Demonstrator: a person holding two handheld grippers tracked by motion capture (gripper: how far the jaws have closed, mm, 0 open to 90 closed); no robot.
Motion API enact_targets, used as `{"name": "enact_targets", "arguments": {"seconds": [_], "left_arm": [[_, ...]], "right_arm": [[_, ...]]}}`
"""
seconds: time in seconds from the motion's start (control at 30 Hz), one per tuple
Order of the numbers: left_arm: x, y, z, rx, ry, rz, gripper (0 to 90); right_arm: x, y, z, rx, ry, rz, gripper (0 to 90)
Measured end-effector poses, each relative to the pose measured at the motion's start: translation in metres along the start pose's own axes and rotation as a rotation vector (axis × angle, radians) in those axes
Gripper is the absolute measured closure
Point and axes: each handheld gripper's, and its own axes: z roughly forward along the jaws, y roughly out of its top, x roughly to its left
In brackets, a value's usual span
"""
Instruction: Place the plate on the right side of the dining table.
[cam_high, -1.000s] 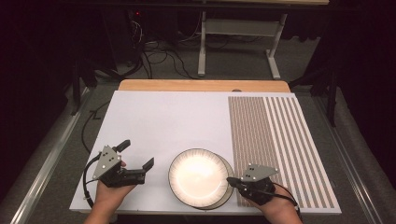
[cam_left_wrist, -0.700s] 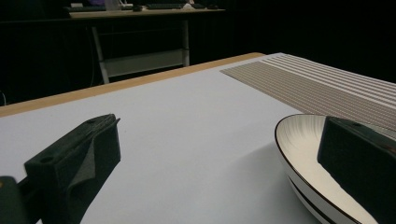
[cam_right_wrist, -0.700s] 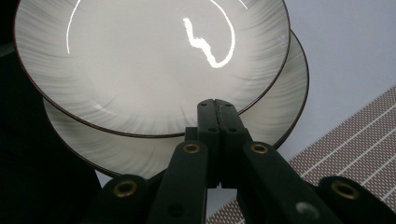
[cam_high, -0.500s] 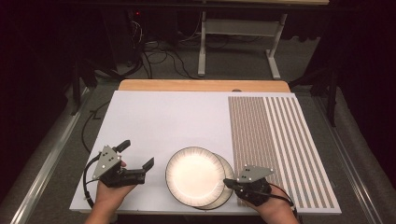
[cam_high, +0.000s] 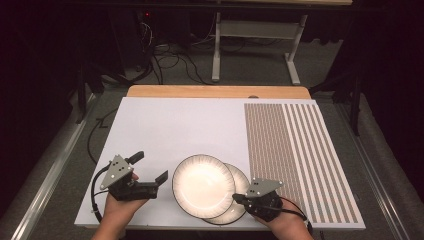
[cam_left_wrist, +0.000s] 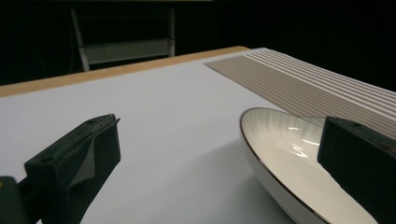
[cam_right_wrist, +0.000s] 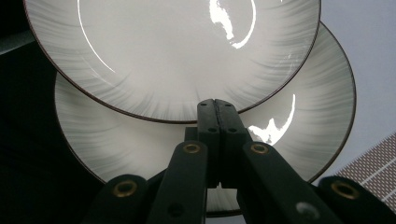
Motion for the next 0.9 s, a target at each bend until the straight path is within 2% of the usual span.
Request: {"name": "enact_targets", "arguments": {"seconds": [0.13,0.23,0.33,0.37,0.43,0.47,0.6,0.63,0.67,0.77,0.9], "left_arm": [[-0.011,0.001,0.009,0.07,-0.077,-0.027,0.2],[-0.018,0.0,0.015,0.114,-0.106,-0.034,0.2],[-0.024,-0.002,0.022,0.178,-0.142,-0.048,0.2],[-0.024,-0.002,0.022,0.178,-0.142,-0.048,0.2],[-0.027,-0.005,0.027,0.229,-0.183,-0.082,2.0],[-0.028,-0.005,0.028,0.243,-0.194,-0.082,2.6],[-0.03,-0.008,0.033,0.278,-0.215,-0.08,6.8],[-0.031,-0.009,0.037,0.311,-0.236,-0.116,7.6],[-0.031,-0.01,0.039,0.333,-0.248,-0.134,8.0],[-0.032,-0.014,0.043,0.373,-0.264,-0.164,11.8],[-0.033,-0.015,0.046,0.392,-0.277,-0.19,16.6]], "right_arm": [[0.0,0.001,0.001,0.001,0.0,0.002,90.0],[0.0,0.001,0.001,0.002,0.002,0.0,90.0],[0.0,0.001,0.001,0.005,0.004,0.003,90.0],[0.0,0.001,0.001,0.005,0.003,0.002,90.0],[0.0,0.001,0.001,0.006,0.001,0.001,90.0],[0.0,0.001,0.001,0.006,0.002,0.001,90.0],[0.0,0.001,0.001,0.005,0.001,0.001,90.0],[0.0,0.001,0.001,0.005,0.001,0.0,90.0],[0.0,0.001,0.001,0.003,0.002,0.0,90.0],[0.0,0.001,0.001,0.004,0.0,-0.002,90.0],[0.0,0.001,0.001,0.008,-0.002,-0.003,90.0]]}}
